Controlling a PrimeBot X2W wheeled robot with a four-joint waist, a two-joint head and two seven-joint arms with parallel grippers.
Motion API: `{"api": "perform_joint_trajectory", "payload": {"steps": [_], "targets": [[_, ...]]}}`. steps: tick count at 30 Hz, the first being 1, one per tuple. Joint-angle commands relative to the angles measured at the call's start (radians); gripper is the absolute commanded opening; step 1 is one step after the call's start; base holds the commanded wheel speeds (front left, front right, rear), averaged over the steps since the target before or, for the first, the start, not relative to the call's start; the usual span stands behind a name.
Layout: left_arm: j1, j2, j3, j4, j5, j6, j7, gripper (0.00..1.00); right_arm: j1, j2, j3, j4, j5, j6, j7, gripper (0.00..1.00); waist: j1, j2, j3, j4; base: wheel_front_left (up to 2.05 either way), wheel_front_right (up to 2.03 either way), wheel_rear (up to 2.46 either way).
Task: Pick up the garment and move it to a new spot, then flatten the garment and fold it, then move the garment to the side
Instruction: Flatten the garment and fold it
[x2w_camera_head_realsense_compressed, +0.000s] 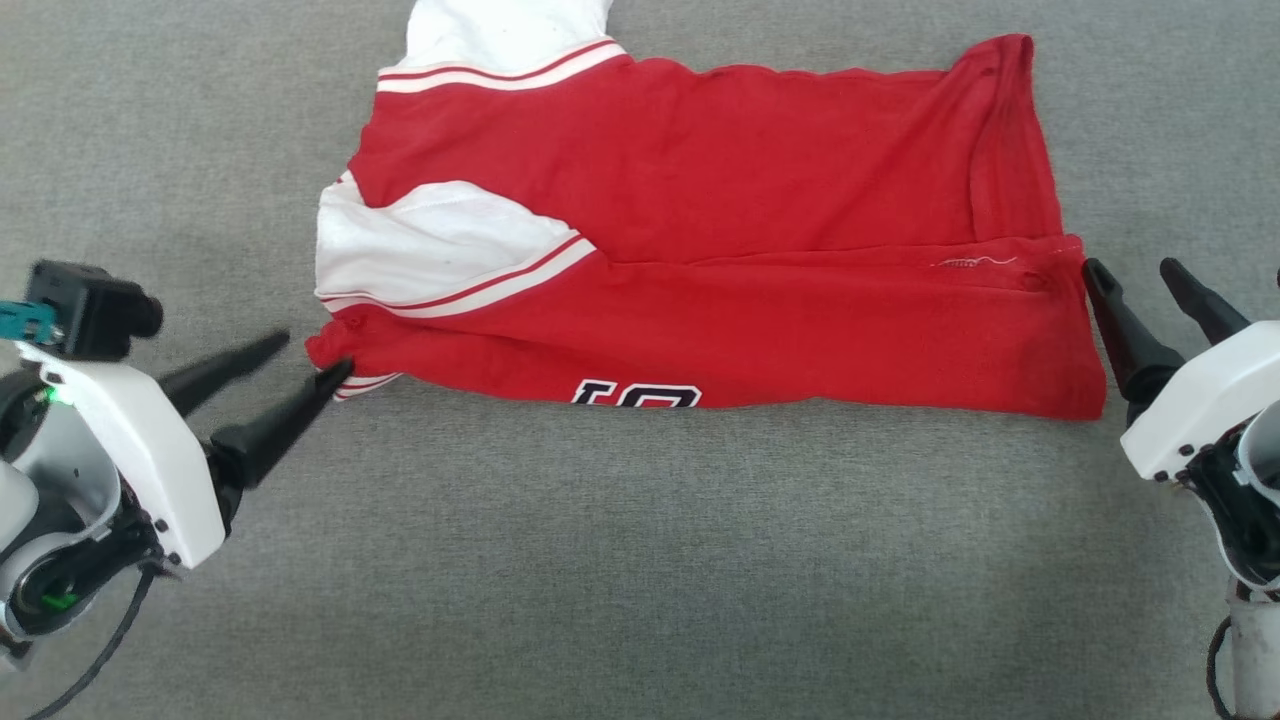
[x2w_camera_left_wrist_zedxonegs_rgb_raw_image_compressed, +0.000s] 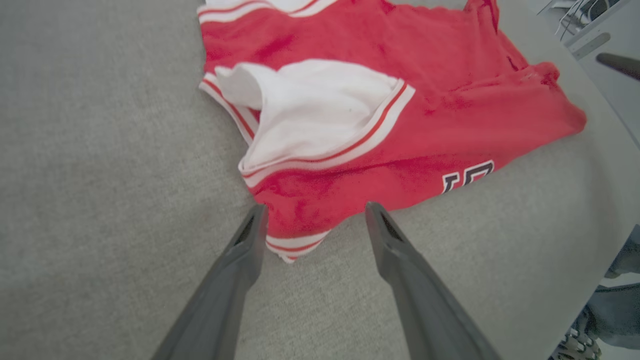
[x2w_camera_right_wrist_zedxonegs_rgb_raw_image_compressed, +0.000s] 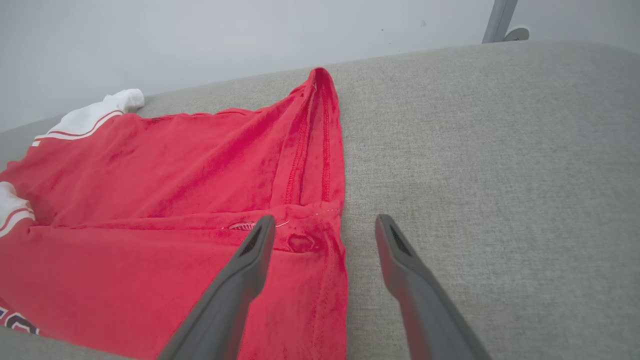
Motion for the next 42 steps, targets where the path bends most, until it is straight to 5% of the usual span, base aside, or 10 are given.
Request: {"api": "perform_joint_trajectory", "payload": {"steps": [1,17,21,27,42], "targets": [[-0.020,0.007,-0.020,-0.003,-0.017,0.002,0.038,1.00,0.012,0.006,-0.002,-0.007,-0.004,0.000,-0.001,1.00,0.0000,0.0000,-0.002,-0.006,0.00,0.00,0.00],[-0.098,-0.040,-0.138,0.178,-0.242,0.002,0.352,1.00,0.028,0.048,0.012,-0.025,-0.005,0.000,-0.022,1.00,0.0000,0.0000,0.050,-0.096,0.00,0.00,0.00],[-0.108,-0.027,-0.135,0.160,-0.254,0.002,0.370,0.00,0.033,0.050,0.006,-0.031,-0.006,0.000,-0.018,1.00,0.0000,0.0000,0.060,-0.100,0.00,0.00,0.00],[-0.127,-0.025,-0.123,0.133,-0.249,0.002,0.350,0.00,0.024,0.017,0.027,-0.038,-0.021,0.000,0.048,1.00,0.0000,0.0000,0.070,-0.085,0.00,0.00,0.00],[-0.168,-0.068,-0.135,0.080,-0.218,0.002,0.308,0.00,-0.017,-0.099,0.128,-0.016,-0.012,0.000,0.471,1.00,0.0000,0.0000,0.089,-0.008,0.00,0.00,0.00]]}}
